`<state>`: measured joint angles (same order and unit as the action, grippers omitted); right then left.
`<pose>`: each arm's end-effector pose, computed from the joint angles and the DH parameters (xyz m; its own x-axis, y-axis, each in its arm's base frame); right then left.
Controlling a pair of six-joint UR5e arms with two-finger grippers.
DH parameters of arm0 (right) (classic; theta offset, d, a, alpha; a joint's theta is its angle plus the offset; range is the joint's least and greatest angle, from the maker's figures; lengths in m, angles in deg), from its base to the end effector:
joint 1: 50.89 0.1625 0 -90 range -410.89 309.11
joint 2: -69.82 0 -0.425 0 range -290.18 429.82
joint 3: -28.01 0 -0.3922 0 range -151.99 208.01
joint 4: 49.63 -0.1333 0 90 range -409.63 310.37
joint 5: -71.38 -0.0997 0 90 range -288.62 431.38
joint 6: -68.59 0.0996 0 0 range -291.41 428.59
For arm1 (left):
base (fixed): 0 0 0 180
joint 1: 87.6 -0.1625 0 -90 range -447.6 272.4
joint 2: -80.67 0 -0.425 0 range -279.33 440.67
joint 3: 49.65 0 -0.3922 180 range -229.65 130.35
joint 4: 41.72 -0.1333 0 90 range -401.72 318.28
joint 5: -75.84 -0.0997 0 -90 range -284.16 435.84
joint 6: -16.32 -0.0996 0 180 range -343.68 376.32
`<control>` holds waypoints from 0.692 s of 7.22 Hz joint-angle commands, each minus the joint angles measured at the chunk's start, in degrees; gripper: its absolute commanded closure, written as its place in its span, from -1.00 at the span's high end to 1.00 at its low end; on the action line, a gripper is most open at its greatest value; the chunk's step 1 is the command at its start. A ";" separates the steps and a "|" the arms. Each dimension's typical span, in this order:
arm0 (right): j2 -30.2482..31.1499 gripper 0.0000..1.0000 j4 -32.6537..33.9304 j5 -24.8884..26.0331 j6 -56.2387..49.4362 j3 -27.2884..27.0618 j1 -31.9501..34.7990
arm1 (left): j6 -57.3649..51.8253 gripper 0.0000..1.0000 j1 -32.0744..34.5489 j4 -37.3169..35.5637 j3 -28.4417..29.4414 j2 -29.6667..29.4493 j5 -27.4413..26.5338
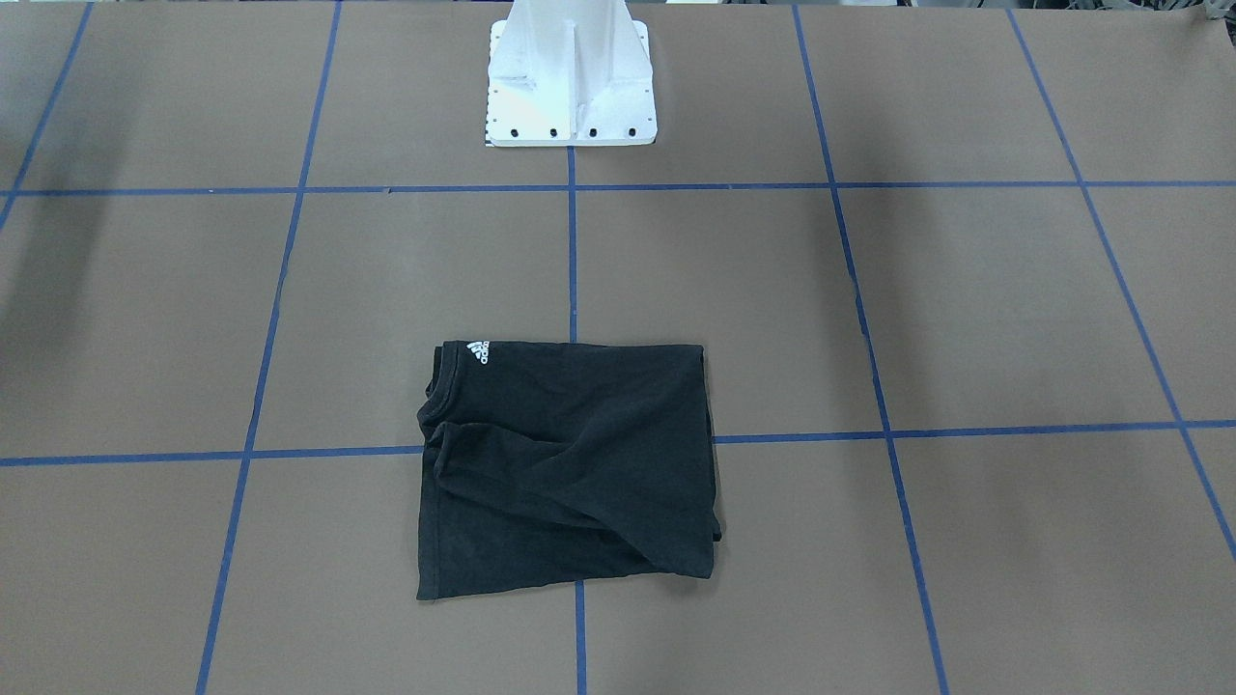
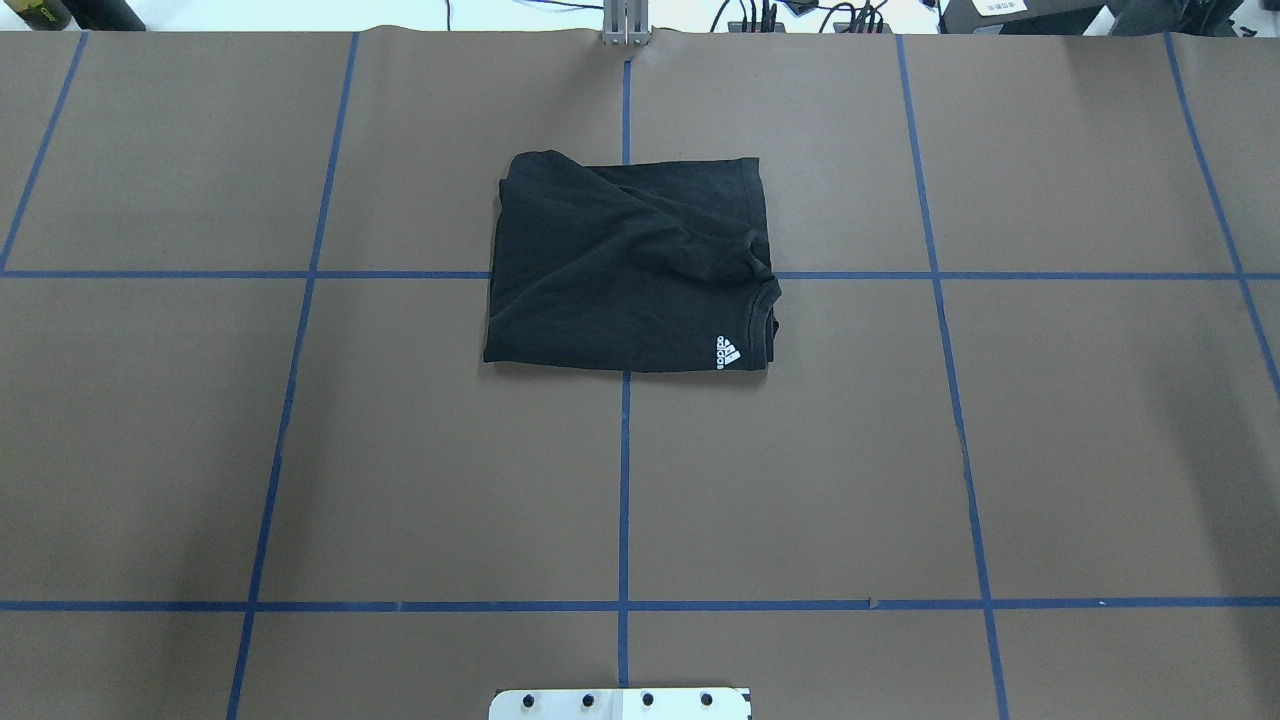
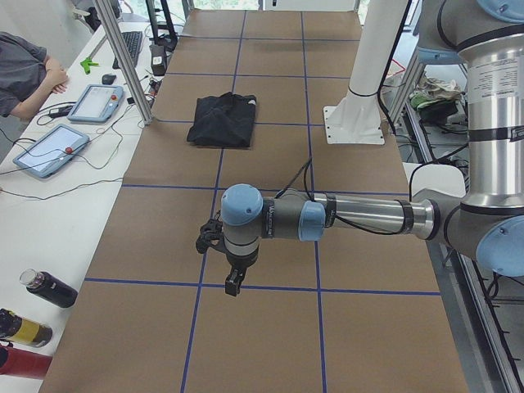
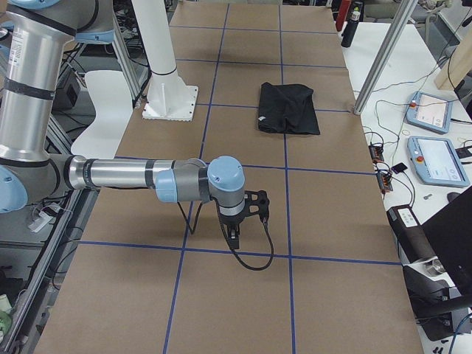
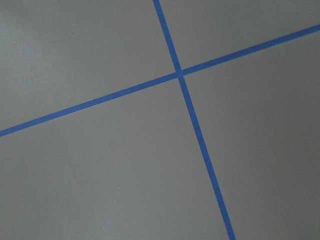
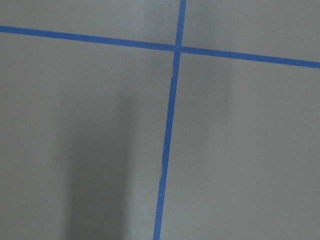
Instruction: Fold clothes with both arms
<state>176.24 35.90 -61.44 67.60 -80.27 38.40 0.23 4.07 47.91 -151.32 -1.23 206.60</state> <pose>0.0609 -0.3798 0.6191 0.7322 -0.1012 0.6735 0.0250 0.9922 0.1219 -0.0809 -0.4331 0.6286 0.7366 0.2904 -0.6109 -0.1822 0.9549 0.2343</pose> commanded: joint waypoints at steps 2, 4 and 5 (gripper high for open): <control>0.01 1.00 0.08 -0.25 0.20 -0.01 0.00 | 0.09 1.00 0.00 -0.07 1.03 0.26 0.02; 0.01 1.00 0.08 -0.25 0.20 -0.01 0.00 | 0.00 1.00 0.00 -0.07 1.30 0.17 0.02; 0.01 1.00 0.08 -0.16 0.20 0.08 0.00 | 0.00 1.00 0.00 0.02 1.30 0.17 0.02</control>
<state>176.25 35.98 -61.67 67.79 -80.26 38.40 0.25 4.07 47.85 -150.08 -1.05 206.62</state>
